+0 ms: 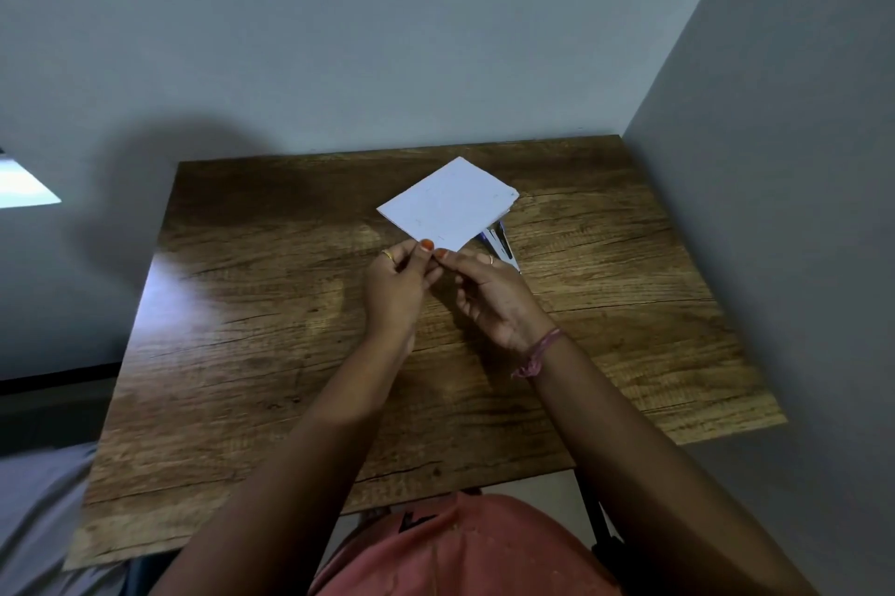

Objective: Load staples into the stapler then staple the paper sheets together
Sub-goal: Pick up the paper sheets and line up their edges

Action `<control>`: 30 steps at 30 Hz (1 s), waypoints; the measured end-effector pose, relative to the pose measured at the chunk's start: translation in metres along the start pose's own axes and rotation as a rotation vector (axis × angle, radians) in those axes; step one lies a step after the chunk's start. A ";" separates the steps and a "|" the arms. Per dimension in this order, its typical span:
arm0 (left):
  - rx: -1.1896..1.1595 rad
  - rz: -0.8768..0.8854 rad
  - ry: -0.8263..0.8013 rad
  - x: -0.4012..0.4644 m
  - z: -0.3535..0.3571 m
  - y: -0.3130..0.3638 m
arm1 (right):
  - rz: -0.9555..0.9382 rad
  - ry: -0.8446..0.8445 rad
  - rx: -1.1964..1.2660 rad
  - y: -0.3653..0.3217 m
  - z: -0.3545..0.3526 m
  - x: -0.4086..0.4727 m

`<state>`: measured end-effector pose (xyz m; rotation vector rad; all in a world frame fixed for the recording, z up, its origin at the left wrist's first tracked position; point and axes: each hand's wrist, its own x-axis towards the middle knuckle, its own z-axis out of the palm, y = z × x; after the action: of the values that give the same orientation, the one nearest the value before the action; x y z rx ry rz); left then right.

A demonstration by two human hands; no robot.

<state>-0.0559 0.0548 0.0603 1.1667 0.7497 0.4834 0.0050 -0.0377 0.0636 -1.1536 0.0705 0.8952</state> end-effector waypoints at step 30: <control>0.246 0.183 -0.036 0.014 -0.031 0.016 | -0.108 0.196 0.161 -0.037 -0.023 0.025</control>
<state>-0.0688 0.0902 0.0656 1.4791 0.6881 0.5309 0.0538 -0.0465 0.0692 -1.0809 0.2340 0.6677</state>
